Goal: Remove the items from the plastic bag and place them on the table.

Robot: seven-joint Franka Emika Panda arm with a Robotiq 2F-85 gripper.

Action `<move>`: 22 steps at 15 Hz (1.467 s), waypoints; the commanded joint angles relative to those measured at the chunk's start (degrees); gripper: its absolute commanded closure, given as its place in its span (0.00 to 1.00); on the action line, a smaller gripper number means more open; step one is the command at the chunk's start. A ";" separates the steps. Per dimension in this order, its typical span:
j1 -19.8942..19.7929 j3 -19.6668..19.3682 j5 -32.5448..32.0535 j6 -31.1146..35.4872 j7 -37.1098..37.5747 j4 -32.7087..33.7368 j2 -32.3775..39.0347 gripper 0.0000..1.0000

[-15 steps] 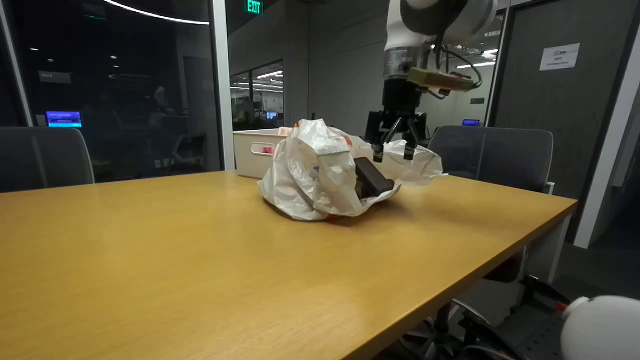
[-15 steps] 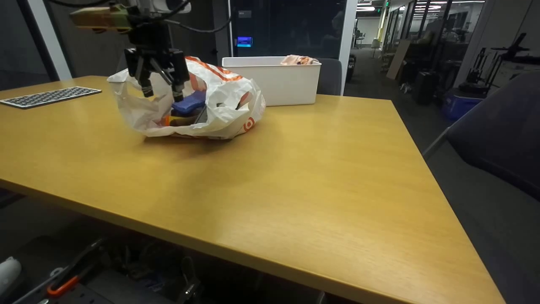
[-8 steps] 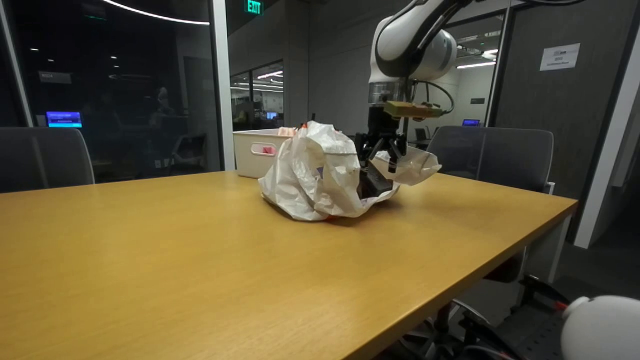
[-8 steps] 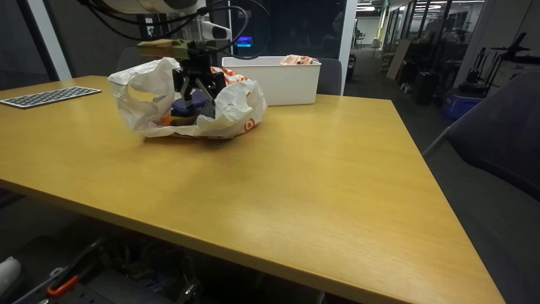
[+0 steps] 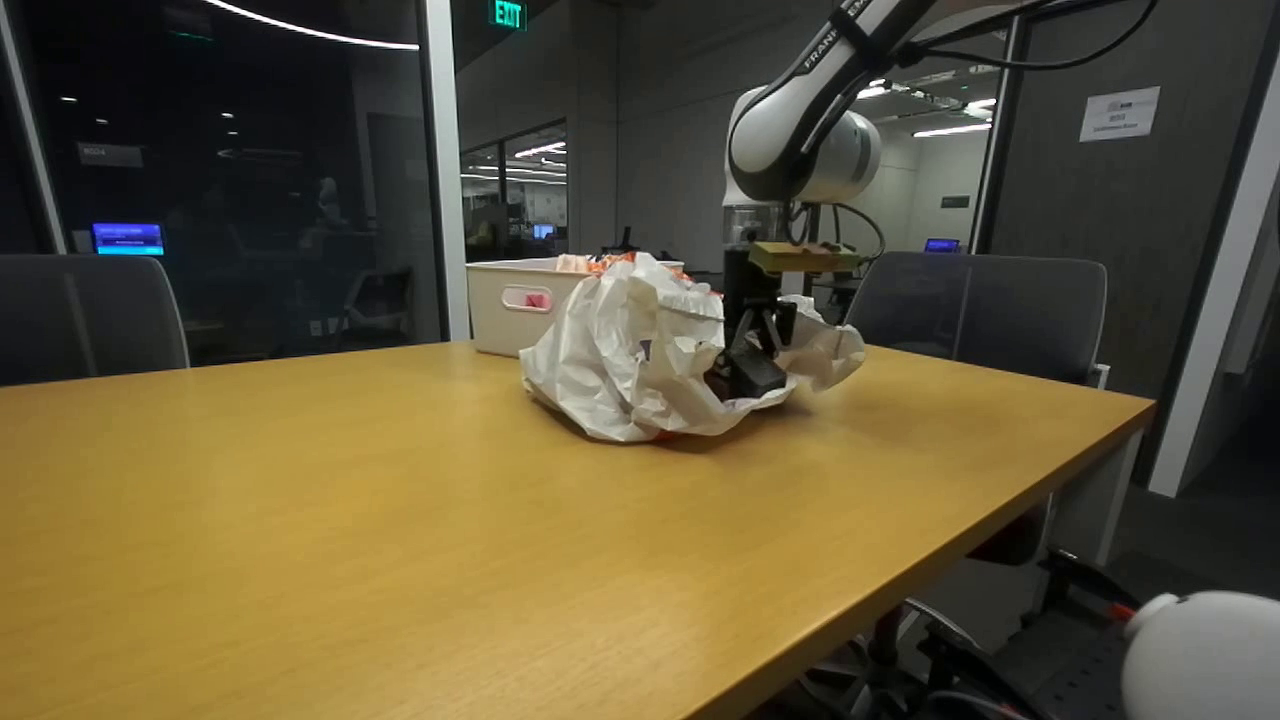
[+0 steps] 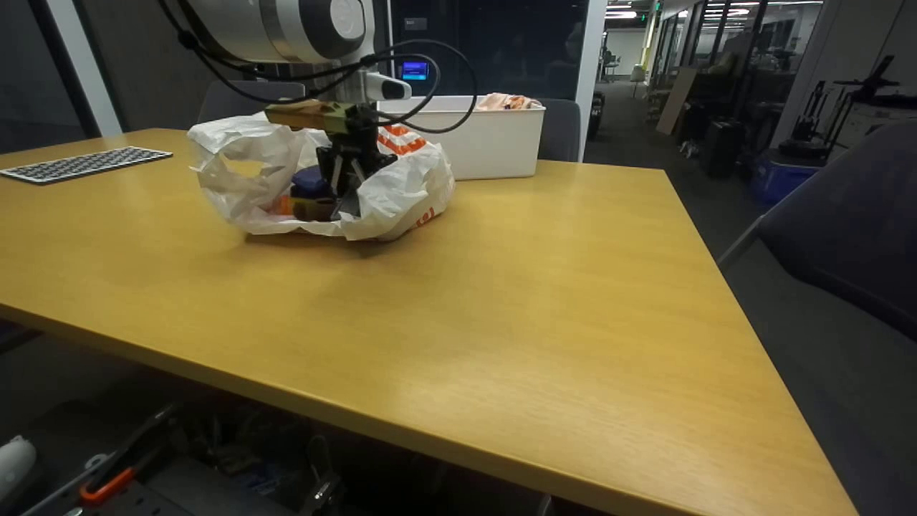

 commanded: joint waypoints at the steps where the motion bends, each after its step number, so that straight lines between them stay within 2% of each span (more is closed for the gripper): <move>1: 1.88 -1.20 -3.10 -2.58 2.19 -0.45 -2.69 0.60; 2: 2.09 -1.08 -3.46 -4.61 2.11 -0.64 -3.77 0.66; 4: 2.32 -0.46 -3.25 -9.19 0.34 -1.57 -7.15 0.68; 7: 2.02 0.30 4.08 -21.45 -7.87 -1.28 -12.52 0.68; 10: 1.71 -0.99 11.31 -36.55 -16.41 -0.55 -17.83 0.68; 12: 1.12 -1.73 10.44 -45.26 -12.84 -0.65 -20.51 0.68; 13: 0.62 -1.95 9.08 -47.29 -10.44 -1.56 -21.78 0.68; 14: -0.35 -2.03 6.86 -45.54 -6.05 -3.00 -23.07 0.68; 16: -2.18 -2.86 2.48 -40.31 -3.90 -4.59 -22.78 0.68; 22: -8.23 -6.06 -15.63 -25.10 6.06 -7.22 -15.50 0.68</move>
